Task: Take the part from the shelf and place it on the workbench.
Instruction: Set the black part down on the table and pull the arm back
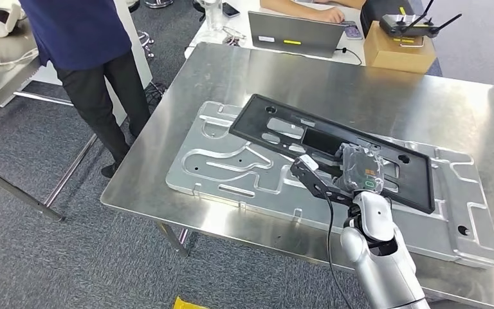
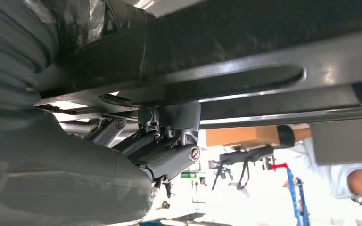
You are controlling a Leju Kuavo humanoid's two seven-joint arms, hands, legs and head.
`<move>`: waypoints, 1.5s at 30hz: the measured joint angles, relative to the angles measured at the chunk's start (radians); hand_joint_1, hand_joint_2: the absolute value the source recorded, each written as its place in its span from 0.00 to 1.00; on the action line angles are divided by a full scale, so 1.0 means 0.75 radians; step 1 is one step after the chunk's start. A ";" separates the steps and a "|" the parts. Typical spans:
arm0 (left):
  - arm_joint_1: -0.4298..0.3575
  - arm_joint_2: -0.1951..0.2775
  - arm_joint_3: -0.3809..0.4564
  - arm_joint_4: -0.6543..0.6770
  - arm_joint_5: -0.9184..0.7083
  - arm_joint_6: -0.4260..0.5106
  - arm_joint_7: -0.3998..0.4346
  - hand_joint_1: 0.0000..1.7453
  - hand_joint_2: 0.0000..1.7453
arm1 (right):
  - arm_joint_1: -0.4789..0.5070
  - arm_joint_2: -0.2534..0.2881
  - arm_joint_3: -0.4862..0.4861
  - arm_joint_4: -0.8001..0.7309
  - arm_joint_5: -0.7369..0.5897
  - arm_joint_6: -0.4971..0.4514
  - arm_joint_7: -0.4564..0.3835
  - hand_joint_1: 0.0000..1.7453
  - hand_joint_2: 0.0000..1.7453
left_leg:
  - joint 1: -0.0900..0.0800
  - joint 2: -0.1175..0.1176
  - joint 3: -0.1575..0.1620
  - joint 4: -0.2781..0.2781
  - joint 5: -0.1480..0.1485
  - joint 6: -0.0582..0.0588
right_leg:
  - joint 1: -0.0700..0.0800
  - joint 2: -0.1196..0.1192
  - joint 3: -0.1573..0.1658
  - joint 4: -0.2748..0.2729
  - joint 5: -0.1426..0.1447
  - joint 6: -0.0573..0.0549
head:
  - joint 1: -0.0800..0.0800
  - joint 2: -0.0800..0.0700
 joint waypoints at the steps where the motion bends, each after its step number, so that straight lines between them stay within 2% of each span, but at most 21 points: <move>1: 0.001 0.001 -0.001 0.001 0.001 0.000 -0.001 0.00 0.00 | 0.000 -0.005 0.000 0.007 0.005 0.005 -0.004 1.00 1.00 | 0.003 0.001 0.001 -0.004 0.003 0.005 | -0.001 0.000 0.000 0.000 -0.003 0.007 | 0.000 0.000; 3: 0.000 0.001 -0.004 0.002 0.004 0.000 -0.005 0.00 0.00 | -0.003 -0.014 0.000 0.023 0.010 0.013 -0.009 1.00 1.00 | 0.010 0.002 0.007 -0.016 0.008 0.020 | -0.002 0.000 -0.017 0.044 -0.036 0.019 | 0.000 0.000; 6: -0.003 0.001 -0.007 0.004 0.010 0.001 -0.007 0.00 0.00 | -0.005 -0.021 0.002 0.053 0.011 0.015 -0.015 1.00 1.00 | 0.010 0.002 0.010 -0.021 0.008 0.034 | -0.007 0.000 -0.133 0.285 -0.152 0.032 | 0.001 0.000; 8: -0.002 -0.009 -0.010 0.008 0.006 0.020 -0.004 0.00 0.00 | -0.001 -0.022 0.002 0.075 0.011 0.014 -0.015 1.00 1.00 | 0.009 0.001 0.011 -0.018 0.005 0.036 | -0.009 -0.001 -0.185 0.376 -0.160 0.036 | 0.001 0.000; 9: -0.003 -0.019 -0.014 0.009 0.001 0.038 0.000 0.00 0.00 | 0.001 -0.023 0.003 0.083 0.011 0.013 -0.013 1.00 1.00 | 0.009 0.001 0.012 -0.015 0.003 0.036 | -0.010 -0.001 -0.174 0.343 -0.124 0.036 | 0.001 0.000; 12: -0.008 -0.059 -0.028 0.012 -0.012 0.085 0.013 0.00 0.00 | 0.003 -0.024 0.003 0.095 0.011 0.011 -0.007 1.00 1.00 | 0.006 -0.002 0.015 -0.002 -0.009 0.028 | -0.007 -0.002 -0.061 0.089 0.005 0.025 | 0.000 0.000; 14: -0.014 -0.081 -0.031 0.013 -0.016 0.098 0.019 0.00 0.00 | 0.004 -0.024 0.003 0.099 0.011 0.011 -0.007 1.00 1.00 | 0.003 -0.002 0.012 0.003 -0.013 0.019 | 0.000 0.000 -0.030 0.015 0.017 0.016 | 0.000 0.000; 17: -0.019 -0.106 -0.034 0.015 -0.016 0.108 0.024 0.00 0.00 | 0.007 -0.024 0.004 0.103 0.011 0.010 -0.004 1.00 1.00 | 0.002 -0.001 0.009 0.011 -0.023 -0.001 | -0.003 0.002 -0.027 0.005 0.021 0.001 | 0.000 0.000; 20: -0.021 -0.112 -0.037 0.018 -0.015 0.114 0.026 0.00 0.00 | 0.006 -0.024 0.004 0.104 0.012 0.011 -0.004 1.00 1.00 | 0.007 0.000 -0.062 0.175 -0.120 -0.020 | -0.011 -0.001 -0.021 -0.005 0.024 -0.018 | 0.000 0.000; 22: -0.021 -0.112 -0.038 0.020 -0.014 0.120 0.030 0.00 0.50 | 0.007 -0.023 0.004 0.108 0.012 0.011 -0.004 0.50 0.50 | 0.010 0.001 -0.143 0.346 -0.188 -0.029 | -0.010 -0.002 -0.021 -0.003 0.023 -0.021 | 0.000 0.000; 24: -0.021 -0.112 -0.040 0.022 -0.015 0.128 0.032 0.00 1.00 | 0.010 -0.022 0.006 0.114 0.012 0.011 -0.006 0.00 0.00 | 0.011 0.001 -0.157 0.365 -0.162 -0.031 | -0.011 -0.002 -0.019 -0.002 0.021 -0.021 | 0.000 0.000; 25: -0.021 -0.112 -0.042 0.023 -0.016 0.132 0.032 0.00 1.00 | 0.010 -0.022 0.006 0.116 0.013 0.011 -0.006 0.00 0.00 | 0.012 0.001 -0.126 0.295 -0.114 -0.030 | -0.011 -0.002 -0.016 0.000 0.019 -0.019 | 0.000 0.000; 27: -0.022 -0.113 -0.051 0.026 -0.017 0.138 0.033 0.00 0.50 | 0.011 -0.021 0.007 0.118 0.013 0.009 -0.007 0.00 0.00 | 0.011 0.002 -0.037 0.105 -0.033 -0.024 | -0.009 -0.001 -0.013 0.004 0.013 -0.010 | 0.000 0.000; 29: -0.025 -0.114 -0.059 0.031 -0.013 0.139 0.033 0.00 0.00 | 0.010 -0.020 0.007 0.121 0.013 0.006 -0.009 0.00 0.00 | 0.006 0.000 0.004 0.015 -0.013 -0.013 | -0.004 0.000 -0.016 0.007 0.011 0.002 | 0.000 0.000; 33: -0.027 -0.116 -0.061 0.037 -0.001 0.136 0.031 0.00 0.00 | 0.009 -0.020 0.007 0.125 0.013 -0.006 -0.014 0.00 0.00 | 0.007 0.001 0.010 -0.004 -0.004 0.022 | -0.006 0.001 -0.026 0.030 -0.008 0.029 | 0.001 0.000; 36: -0.029 -0.117 -0.062 0.041 0.005 0.135 0.030 0.00 0.00 | 0.011 -0.020 0.008 0.128 0.013 -0.013 -0.019 0.00 0.00 | 0.008 0.003 0.014 -0.013 0.001 0.041 | -0.010 0.000 -0.121 0.242 -0.125 0.041 | 0.001 0.000; 38: -0.028 -0.117 -0.062 0.043 0.006 0.135 0.030 0.00 0.00 | 0.015 -0.020 0.008 0.133 0.013 -0.013 -0.019 0.00 0.00 | 0.006 0.002 0.014 -0.011 -0.001 0.043 | -0.011 0.000 -0.185 0.370 -0.163 0.044 | 0.001 0.000; 40: -0.028 -0.117 -0.062 0.045 0.006 0.134 0.030 0.00 0.00 | 0.016 -0.020 0.008 0.137 0.013 -0.013 -0.019 0.00 0.00 | 0.004 0.000 0.016 -0.007 -0.003 0.043 | -0.010 0.000 -0.160 0.313 -0.102 0.039 | 0.001 0.000; 42: -0.029 -0.118 -0.062 0.047 0.007 0.134 0.030 0.00 0.00 | 0.013 -0.020 0.008 0.137 0.013 -0.013 -0.019 0.00 0.00 | 0.000 -0.001 0.020 -0.004 -0.008 0.039 | -0.005 -0.001 -0.070 0.125 -0.011 0.024 | 0.001 0.000; 43: -0.029 -0.119 -0.062 0.048 0.007 0.133 0.030 0.00 0.00 | 0.010 -0.019 0.008 0.137 0.013 -0.014 -0.020 0.00 0.00 | -0.002 -0.001 0.019 -0.003 -0.009 0.034 | -0.001 -0.001 -0.036 0.053 0.013 0.016 | 0.001 0.000; 45: -0.029 -0.120 -0.062 0.050 0.009 0.132 0.032 0.00 0.00 | 0.008 -0.019 0.009 0.138 0.013 -0.019 -0.021 0.00 0.00 | -0.003 -0.001 0.016 -0.002 -0.009 0.023 | 0.008 -0.001 -0.017 0.003 0.017 0.007 | 0.001 0.000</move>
